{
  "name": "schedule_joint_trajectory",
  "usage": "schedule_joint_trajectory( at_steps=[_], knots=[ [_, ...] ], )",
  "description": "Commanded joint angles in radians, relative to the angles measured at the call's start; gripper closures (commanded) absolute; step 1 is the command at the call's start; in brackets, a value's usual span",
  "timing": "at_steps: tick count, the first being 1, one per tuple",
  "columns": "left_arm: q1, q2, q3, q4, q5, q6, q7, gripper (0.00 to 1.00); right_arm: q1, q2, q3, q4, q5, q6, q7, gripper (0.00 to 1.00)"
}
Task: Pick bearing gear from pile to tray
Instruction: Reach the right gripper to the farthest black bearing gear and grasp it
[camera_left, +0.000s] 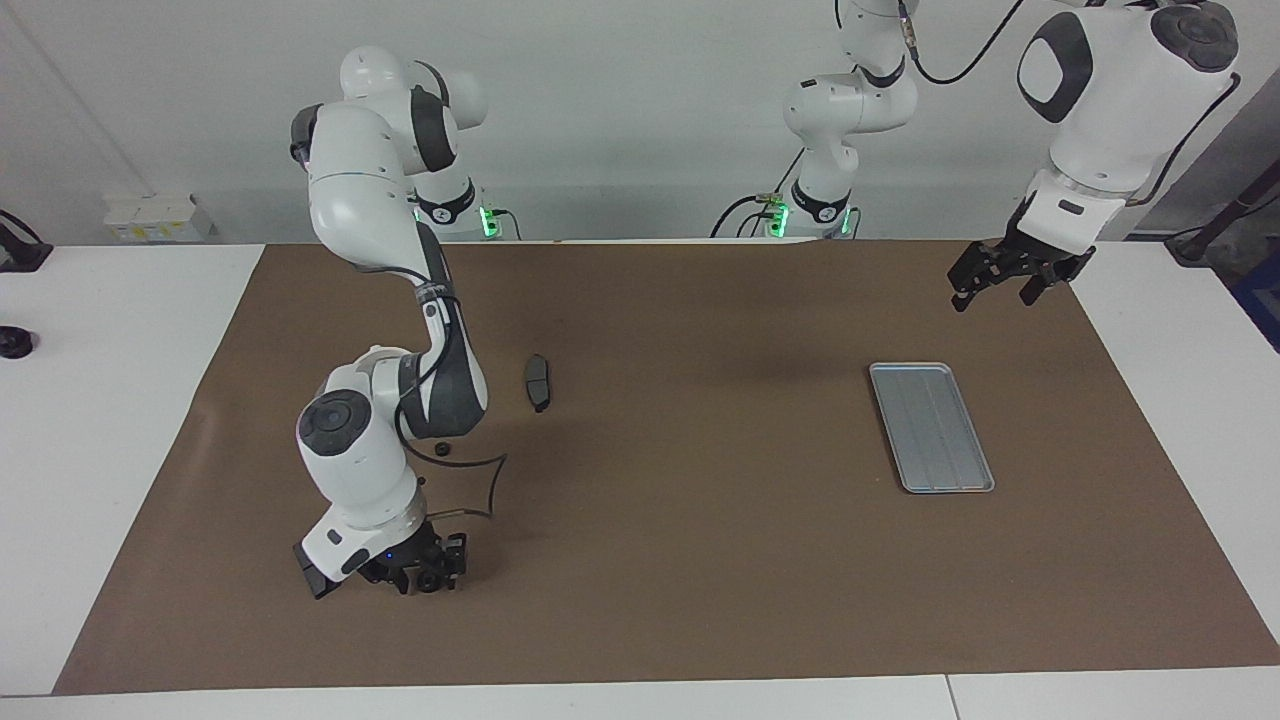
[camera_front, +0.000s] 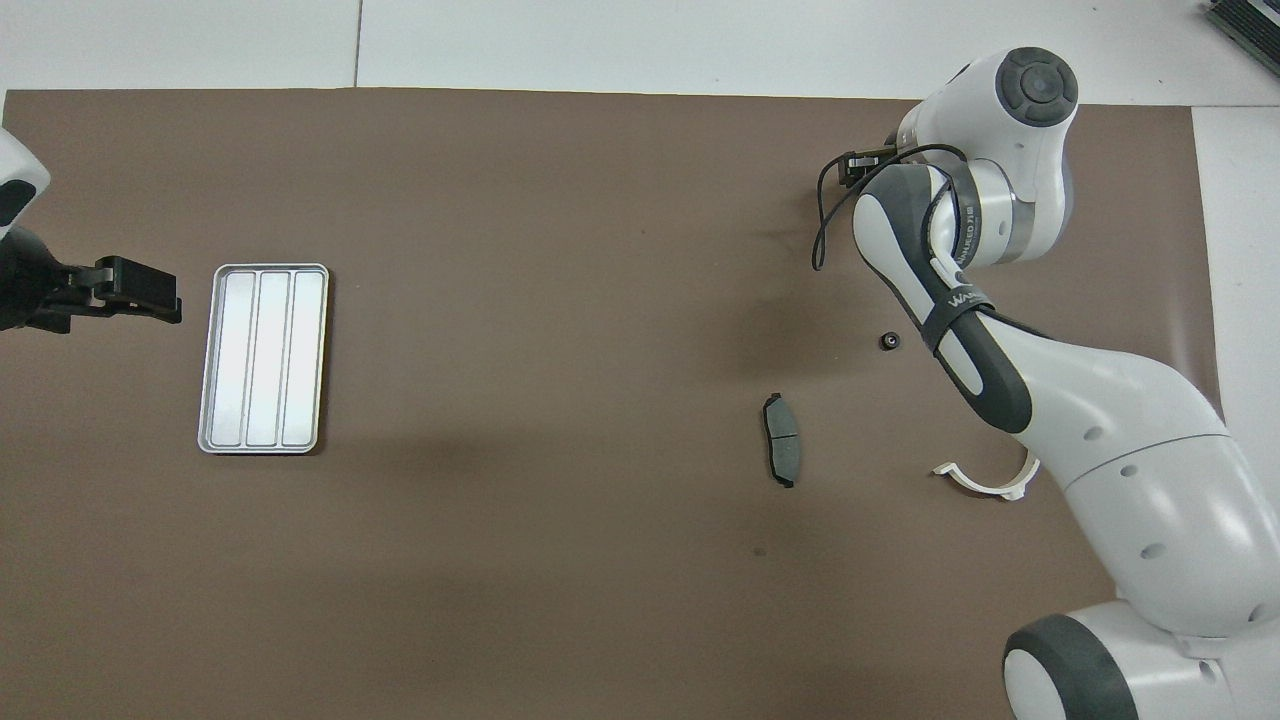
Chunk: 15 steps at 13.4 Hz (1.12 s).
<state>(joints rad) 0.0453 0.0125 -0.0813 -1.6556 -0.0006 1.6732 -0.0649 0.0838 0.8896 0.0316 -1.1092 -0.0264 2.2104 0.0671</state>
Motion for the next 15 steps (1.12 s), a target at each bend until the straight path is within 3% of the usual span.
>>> schedule_joint_trajectory(
  at_steps=[1, 4, 8, 9, 12, 15],
  knots=[
    [0.015, -0.032, -0.006, -0.038, -0.015, 0.010, 0.007, 0.00, -0.007, -0.004, 0.011, -0.026, -0.010, 0.029, 0.030, 0.37],
    [0.015, -0.032, -0.006, -0.038, -0.015, 0.010, 0.007, 0.00, -0.006, -0.008, 0.010, -0.035, -0.010, 0.028, 0.045, 0.43],
    [0.013, -0.032, -0.006, -0.038, -0.015, 0.010, 0.007, 0.00, -0.012, -0.020, 0.010, -0.037, -0.013, -0.012, 0.043, 0.92],
    [0.013, -0.032, -0.006, -0.038, -0.015, 0.010, 0.007, 0.00, -0.009, -0.040, 0.010, -0.037, -0.013, -0.043, 0.043, 1.00],
    [0.013, -0.032, -0.006, -0.038, -0.015, 0.010, 0.007, 0.00, -0.003, -0.113, 0.011, -0.049, -0.007, -0.126, 0.048, 1.00],
    [0.013, -0.032, -0.006, -0.038, -0.015, 0.010, 0.007, 0.00, 0.036, -0.249, 0.011, -0.182, 0.003, -0.129, 0.130, 1.00]
  ],
)
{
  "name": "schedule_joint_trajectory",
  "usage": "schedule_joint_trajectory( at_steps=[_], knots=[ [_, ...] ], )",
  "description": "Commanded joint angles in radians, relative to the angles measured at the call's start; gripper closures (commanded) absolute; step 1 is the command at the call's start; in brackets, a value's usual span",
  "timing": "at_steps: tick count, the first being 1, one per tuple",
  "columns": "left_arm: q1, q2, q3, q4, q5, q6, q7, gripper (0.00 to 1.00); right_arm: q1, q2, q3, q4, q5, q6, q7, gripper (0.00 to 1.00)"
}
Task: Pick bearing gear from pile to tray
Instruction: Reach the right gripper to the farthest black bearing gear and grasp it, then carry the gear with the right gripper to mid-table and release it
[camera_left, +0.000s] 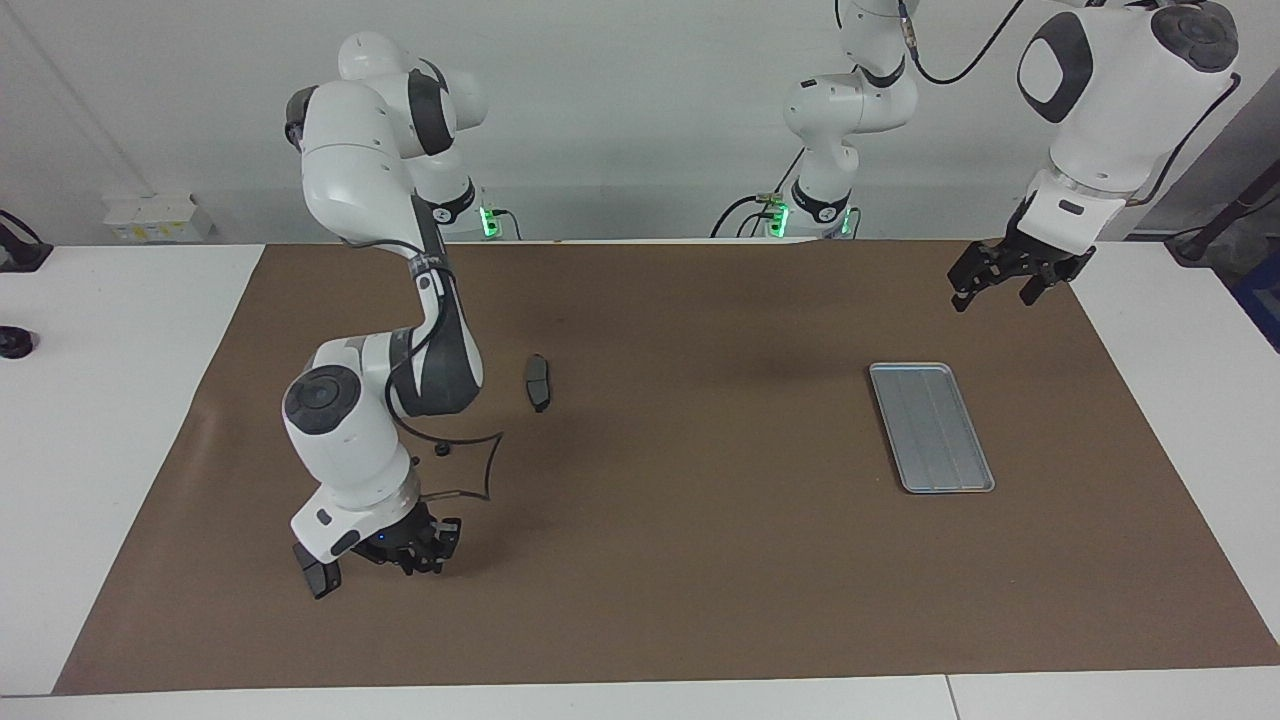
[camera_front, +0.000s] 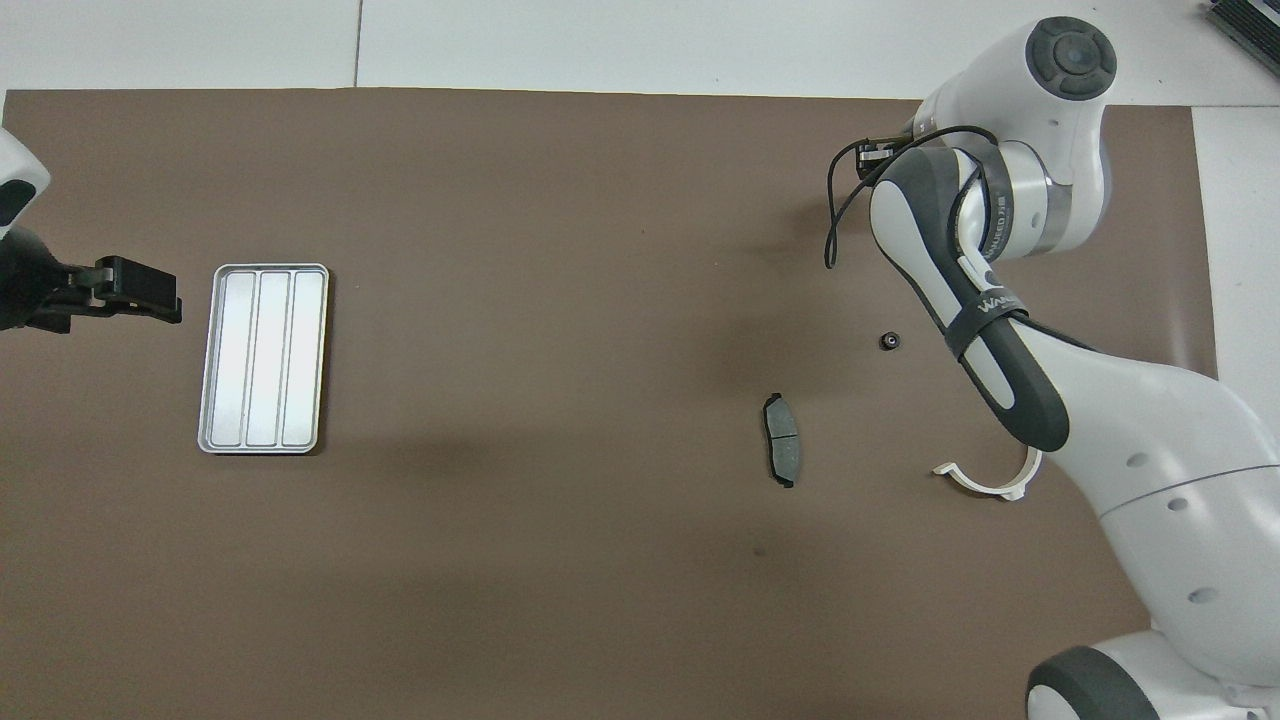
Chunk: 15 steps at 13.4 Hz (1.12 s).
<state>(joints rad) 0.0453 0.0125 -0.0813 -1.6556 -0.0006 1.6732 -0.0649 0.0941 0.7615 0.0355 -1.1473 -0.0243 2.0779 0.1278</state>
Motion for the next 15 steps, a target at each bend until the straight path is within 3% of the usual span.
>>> schedule_joint_trajectory(
  at_steps=[1, 4, 7, 15],
  knots=[
    [0.015, -0.032, -0.006, -0.038, -0.015, 0.010, 0.007, 0.00, 0.057, -0.169, 0.007, -0.199, 0.000, 0.008, 0.120, 1.00],
    [0.013, -0.032, -0.006, -0.038, -0.015, 0.010, 0.007, 0.00, 0.163, -0.226, 0.007, -0.262, 0.000, 0.001, 0.290, 1.00],
    [0.013, -0.032, -0.006, -0.038, -0.015, 0.010, 0.007, 0.00, 0.298, -0.229, 0.007, -0.270, -0.015, 0.027, 0.494, 1.00],
    [0.013, -0.032, -0.006, -0.038, -0.015, 0.010, 0.007, 0.00, 0.571, -0.168, 0.006, -0.321, -0.058, 0.244, 0.728, 1.00]
  ],
)
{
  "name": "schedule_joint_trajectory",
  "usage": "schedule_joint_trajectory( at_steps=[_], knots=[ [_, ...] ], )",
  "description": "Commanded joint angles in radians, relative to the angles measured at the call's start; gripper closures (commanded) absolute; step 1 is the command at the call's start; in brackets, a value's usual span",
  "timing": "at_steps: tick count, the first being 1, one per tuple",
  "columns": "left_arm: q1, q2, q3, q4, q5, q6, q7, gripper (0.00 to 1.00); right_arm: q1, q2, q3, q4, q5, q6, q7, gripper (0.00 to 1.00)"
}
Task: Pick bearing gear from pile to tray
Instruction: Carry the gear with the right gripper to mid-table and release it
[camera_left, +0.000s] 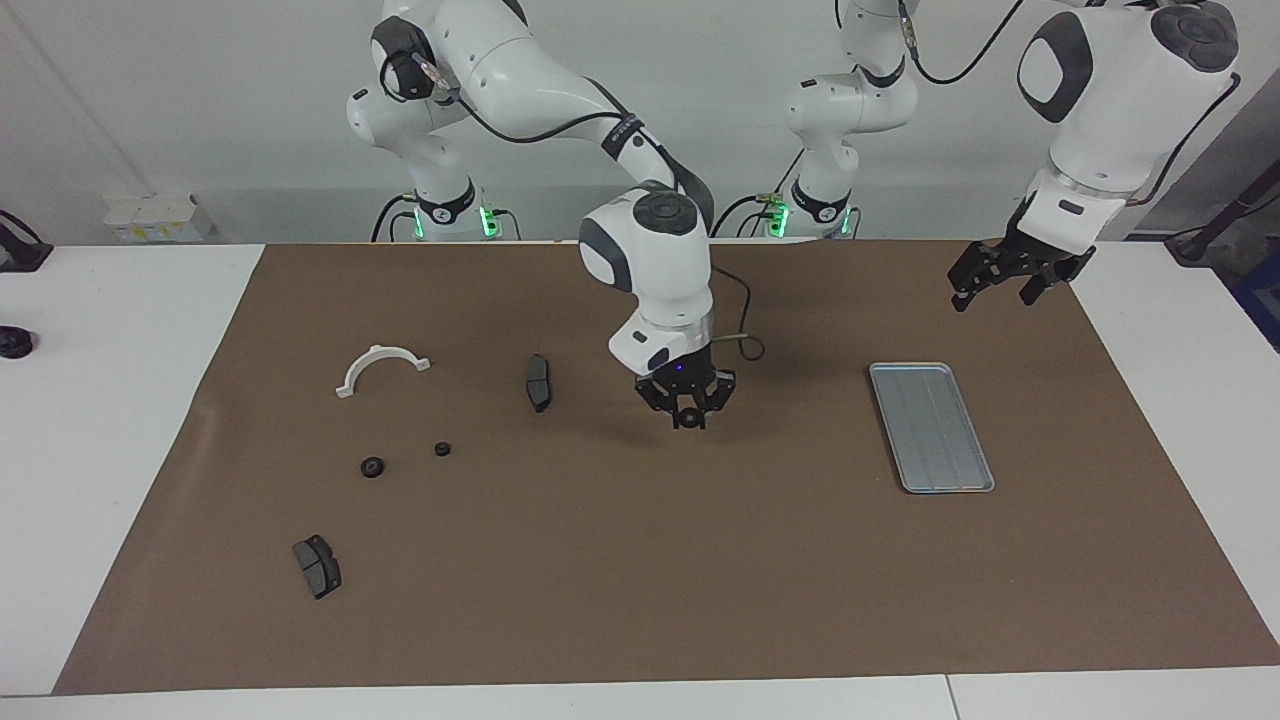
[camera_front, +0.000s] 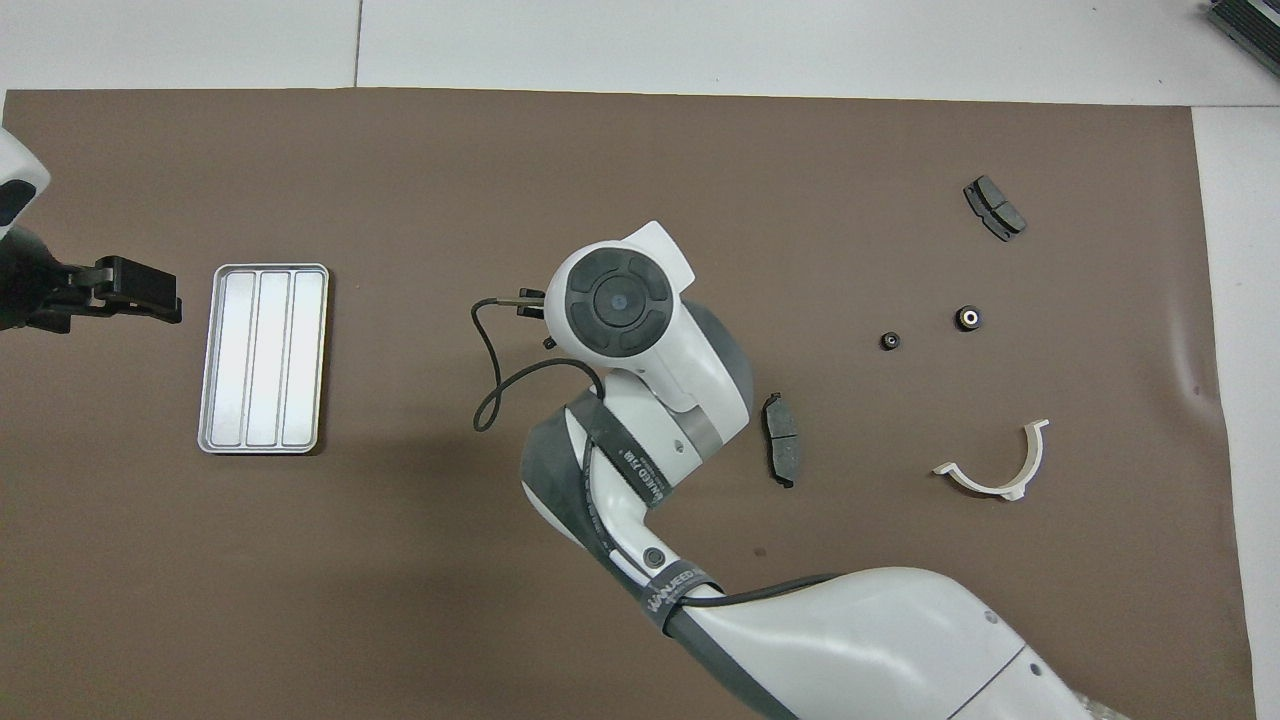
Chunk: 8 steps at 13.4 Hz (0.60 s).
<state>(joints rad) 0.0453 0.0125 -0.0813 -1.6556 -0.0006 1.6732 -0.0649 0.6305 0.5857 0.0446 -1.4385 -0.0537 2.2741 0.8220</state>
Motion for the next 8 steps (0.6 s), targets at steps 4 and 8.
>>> schedule_joint_trajectory(
  at_steps=[4, 8],
  knots=[
    [0.015, -0.032, -0.006, -0.038, -0.015, 0.014, 0.007, 0.00, 0.074, 0.026, -0.002, -0.091, -0.049, 0.129, 0.066, 1.00],
    [0.027, -0.032, -0.006, -0.041, -0.015, 0.017, 0.016, 0.00, 0.113, 0.008, -0.003, -0.171, -0.048, 0.168, 0.097, 0.73]
  ],
)
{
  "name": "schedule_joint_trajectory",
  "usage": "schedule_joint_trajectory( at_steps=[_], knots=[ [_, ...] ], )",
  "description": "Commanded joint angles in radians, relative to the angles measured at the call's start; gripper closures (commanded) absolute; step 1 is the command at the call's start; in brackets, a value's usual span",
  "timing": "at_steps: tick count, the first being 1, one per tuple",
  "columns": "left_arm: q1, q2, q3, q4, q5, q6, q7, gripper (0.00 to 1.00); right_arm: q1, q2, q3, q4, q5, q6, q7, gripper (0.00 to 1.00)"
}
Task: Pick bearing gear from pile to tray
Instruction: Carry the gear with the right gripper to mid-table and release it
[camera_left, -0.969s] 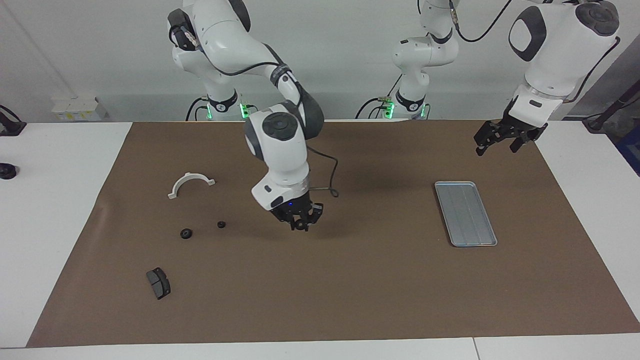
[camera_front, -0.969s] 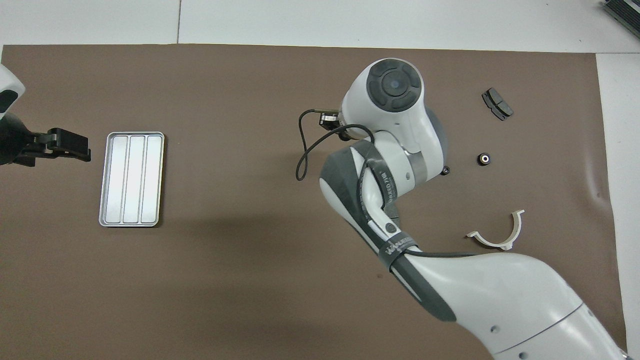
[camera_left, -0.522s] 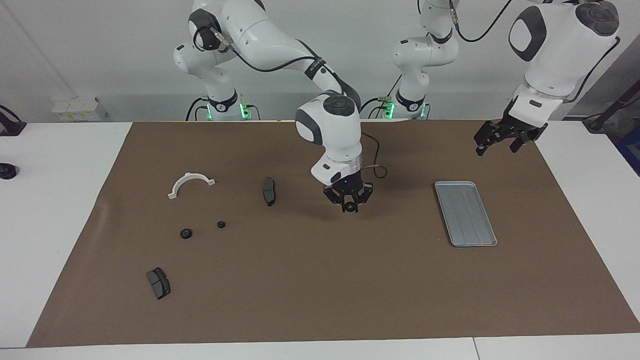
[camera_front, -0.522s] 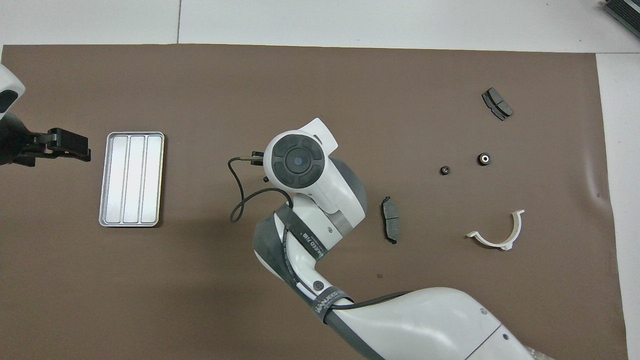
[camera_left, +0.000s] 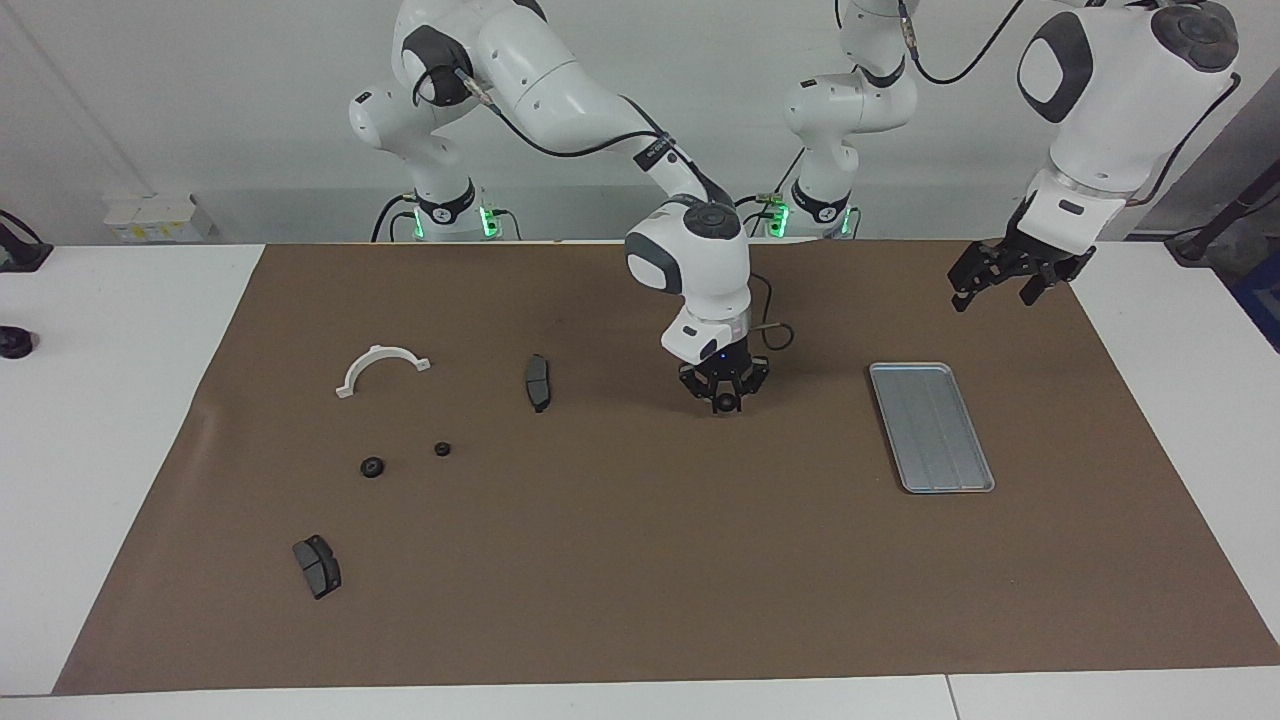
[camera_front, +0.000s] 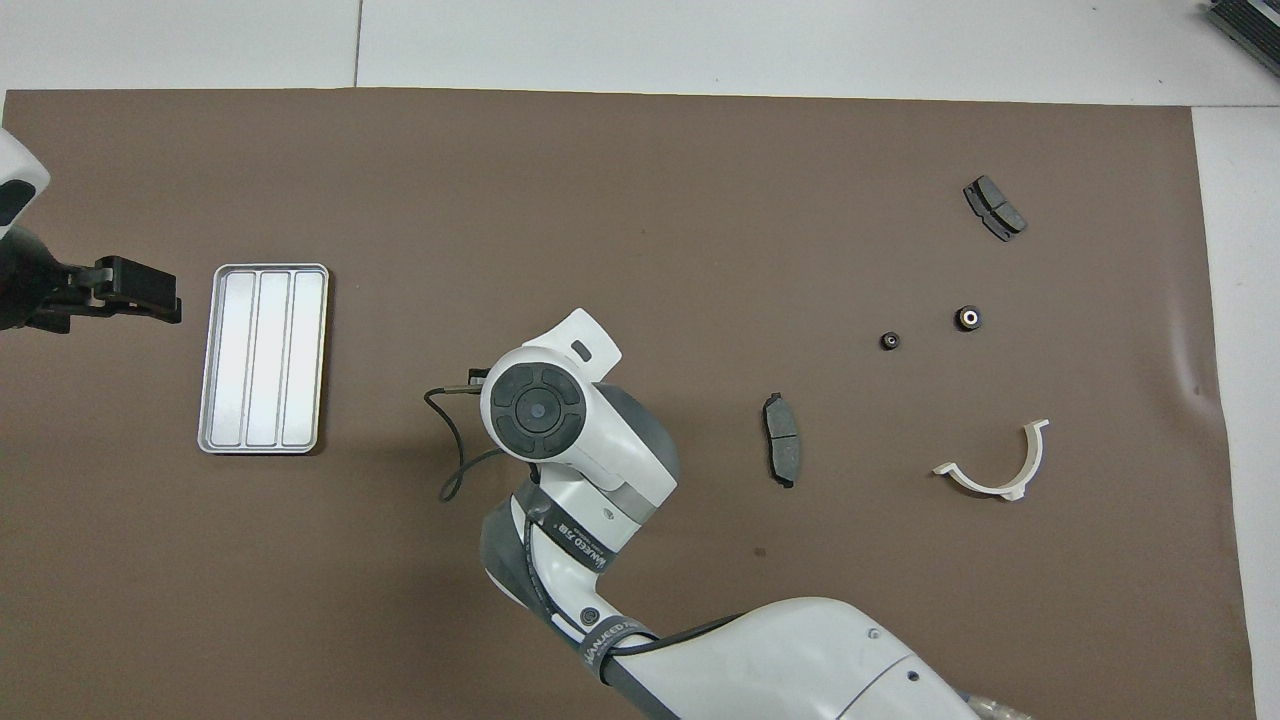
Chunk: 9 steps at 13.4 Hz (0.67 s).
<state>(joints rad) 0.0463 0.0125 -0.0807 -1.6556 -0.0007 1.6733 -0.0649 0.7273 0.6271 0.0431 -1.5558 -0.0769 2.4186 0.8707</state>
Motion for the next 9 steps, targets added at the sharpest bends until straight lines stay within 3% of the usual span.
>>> schedule_joint_trajectory(
  at_steps=[1, 2, 3, 7, 9],
  knots=[
    [0.029, -0.032, -0.007, -0.039, -0.015, 0.023, 0.007, 0.00, 0.017, -0.033, -0.002, -0.050, -0.024, 0.022, 0.063, 0.38],
    [0.030, -0.032, -0.007, -0.041, -0.015, 0.022, 0.013, 0.00, 0.018, -0.033, -0.002, -0.046, -0.024, 0.019, 0.080, 0.24],
    [0.030, -0.032, -0.007, -0.041, -0.015, 0.022, 0.008, 0.00, 0.017, -0.041, -0.002, -0.046, -0.024, 0.016, 0.086, 0.03],
    [0.012, -0.029, -0.011, -0.039, -0.018, 0.045, -0.039, 0.00, -0.057, -0.141, -0.002, -0.082, -0.023, 0.002, 0.070, 0.00],
    [-0.037, -0.023, -0.021, -0.038, -0.033, 0.068, -0.137, 0.00, -0.113, -0.229, -0.002, -0.173, -0.021, 0.004, 0.022, 0.00]
  ],
)
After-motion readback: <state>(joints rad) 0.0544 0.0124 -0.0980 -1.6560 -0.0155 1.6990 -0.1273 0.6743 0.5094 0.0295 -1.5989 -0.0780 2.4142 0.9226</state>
